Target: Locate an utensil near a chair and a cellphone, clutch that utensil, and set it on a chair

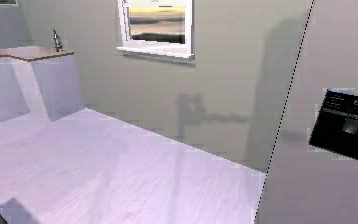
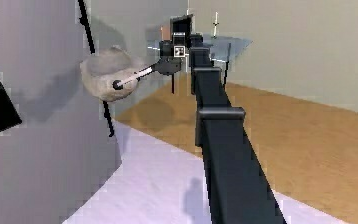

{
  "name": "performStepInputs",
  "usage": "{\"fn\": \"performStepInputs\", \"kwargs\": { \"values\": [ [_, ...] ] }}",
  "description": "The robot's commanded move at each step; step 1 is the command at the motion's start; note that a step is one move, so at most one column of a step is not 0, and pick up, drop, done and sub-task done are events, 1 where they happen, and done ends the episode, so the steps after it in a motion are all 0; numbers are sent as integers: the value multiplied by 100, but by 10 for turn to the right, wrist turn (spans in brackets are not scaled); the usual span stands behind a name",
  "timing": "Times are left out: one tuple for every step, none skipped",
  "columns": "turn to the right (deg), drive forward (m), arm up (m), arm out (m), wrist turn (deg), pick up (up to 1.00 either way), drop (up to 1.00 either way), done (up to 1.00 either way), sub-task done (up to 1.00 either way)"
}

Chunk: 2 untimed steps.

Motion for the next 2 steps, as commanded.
{"fn": "performStepInputs", "kwargs": {
  "values": [
    [0,15,0,0,0,0,0,0,0],
    [450,0,0,0,0,0,0,0,0]
  ]
}}
